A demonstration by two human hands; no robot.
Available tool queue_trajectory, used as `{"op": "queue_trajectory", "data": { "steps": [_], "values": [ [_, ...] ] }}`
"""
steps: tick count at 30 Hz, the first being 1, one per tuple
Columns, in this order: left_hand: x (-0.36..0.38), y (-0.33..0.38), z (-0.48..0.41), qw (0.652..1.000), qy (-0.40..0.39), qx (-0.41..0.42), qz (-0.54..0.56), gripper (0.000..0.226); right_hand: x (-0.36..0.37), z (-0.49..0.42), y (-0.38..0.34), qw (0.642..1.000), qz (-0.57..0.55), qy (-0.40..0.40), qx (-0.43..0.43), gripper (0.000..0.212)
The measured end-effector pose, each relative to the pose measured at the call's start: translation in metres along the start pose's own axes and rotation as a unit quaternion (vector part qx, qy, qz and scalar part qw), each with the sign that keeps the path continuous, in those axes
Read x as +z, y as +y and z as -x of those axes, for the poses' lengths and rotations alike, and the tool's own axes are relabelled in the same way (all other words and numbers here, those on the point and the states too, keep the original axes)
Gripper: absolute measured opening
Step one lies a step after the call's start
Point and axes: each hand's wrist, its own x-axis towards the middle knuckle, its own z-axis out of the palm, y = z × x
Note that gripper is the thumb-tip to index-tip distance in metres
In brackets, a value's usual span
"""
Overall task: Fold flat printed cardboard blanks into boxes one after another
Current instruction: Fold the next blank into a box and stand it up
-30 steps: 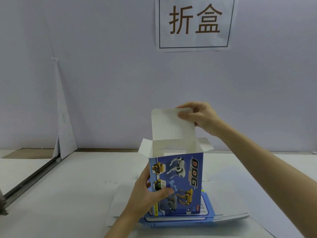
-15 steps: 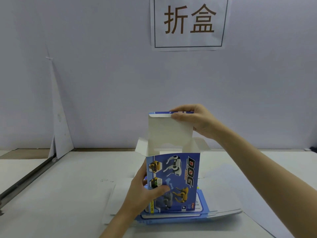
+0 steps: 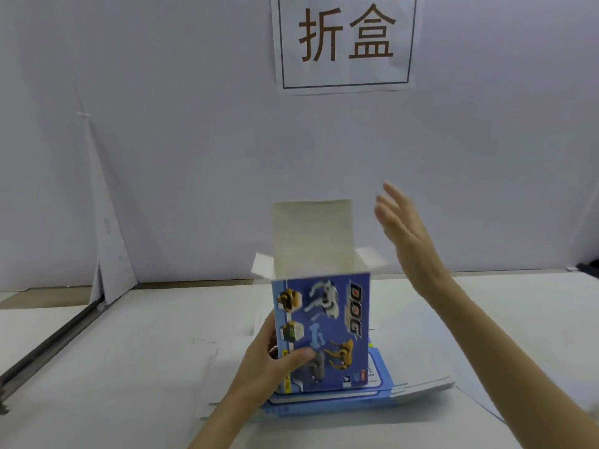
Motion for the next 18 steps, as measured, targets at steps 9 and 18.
{"op": "queue_trajectory", "data": {
  "steps": [9, 18],
  "values": [
    [0.027, 0.110, -0.018, 0.981, 0.085, 0.136, 0.112, 0.053, 0.023, 0.045, -0.020, 0.990, -0.131, -0.051, -0.011, 0.066],
    [0.018, 0.130, -0.006, 0.971, 0.130, 0.171, 0.106, 0.024, 0.024, 0.054, -0.032, 0.987, -0.152, -0.055, -0.016, 0.069]
  ]
}}
